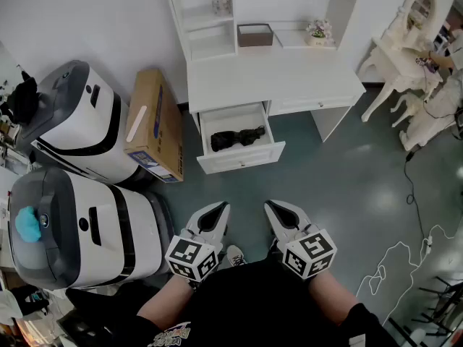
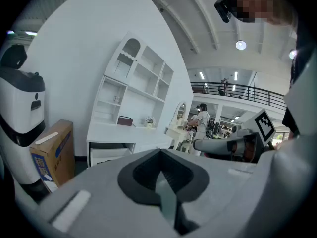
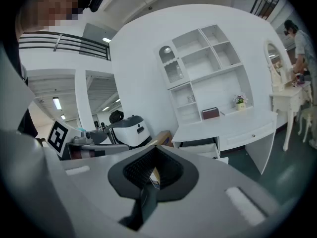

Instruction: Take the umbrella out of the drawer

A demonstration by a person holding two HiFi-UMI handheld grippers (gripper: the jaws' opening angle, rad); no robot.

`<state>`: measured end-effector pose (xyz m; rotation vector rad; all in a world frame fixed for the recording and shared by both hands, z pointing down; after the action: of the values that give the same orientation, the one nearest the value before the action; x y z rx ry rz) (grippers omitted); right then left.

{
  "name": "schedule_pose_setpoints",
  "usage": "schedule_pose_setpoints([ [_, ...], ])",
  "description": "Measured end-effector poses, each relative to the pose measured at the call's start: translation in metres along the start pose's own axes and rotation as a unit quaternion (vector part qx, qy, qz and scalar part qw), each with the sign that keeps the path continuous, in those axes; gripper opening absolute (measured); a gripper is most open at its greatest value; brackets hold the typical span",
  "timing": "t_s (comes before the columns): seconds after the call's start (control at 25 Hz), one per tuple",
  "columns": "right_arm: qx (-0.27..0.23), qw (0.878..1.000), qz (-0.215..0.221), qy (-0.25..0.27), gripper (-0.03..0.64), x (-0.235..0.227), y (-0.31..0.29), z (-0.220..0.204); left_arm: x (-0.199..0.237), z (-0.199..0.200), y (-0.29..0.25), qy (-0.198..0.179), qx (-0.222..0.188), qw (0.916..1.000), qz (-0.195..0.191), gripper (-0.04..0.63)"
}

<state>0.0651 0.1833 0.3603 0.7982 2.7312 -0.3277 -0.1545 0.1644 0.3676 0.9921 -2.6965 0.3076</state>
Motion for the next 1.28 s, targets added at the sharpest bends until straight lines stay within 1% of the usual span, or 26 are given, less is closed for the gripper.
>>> schedule_pose_setpoints([
  [0.28,0.002,1.000,0.005,0.001,0.026,0.001,-0.005,0.001,0.003,0.000,0.001,0.000,0.000,1.0000,0.003,0.000],
  [0.48,-0.009,1.000,0.011,-0.009,0.028,0.001,-0.007,0.002,0.005,0.000,0.001,0.002,0.000,1.0000,0.003,0.000],
  [0.64,-0.008,1.000,0.015,-0.009,0.028,0.000,-0.009,0.002,0.007,-0.001,0.000,0.004,0.001,1.0000,0.003,0.000],
  [1.28,-0.003,1.000,0.027,-0.007,0.026,-0.021,-0.018,0.010,0.004,-0.004,-0.016,0.004,0.011,0.9998,0.014,0.000],
])
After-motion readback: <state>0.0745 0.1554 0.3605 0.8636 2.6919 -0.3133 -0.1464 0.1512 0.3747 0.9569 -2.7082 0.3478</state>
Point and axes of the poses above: the fingertips, and each gripper's own axes: y backward along the fingers, x to its left, z out of its top, the point moved 10 cm from there along y, backward along the fingers, and after that the axes turned 10 degrees about -x, right-handed, at the moved point
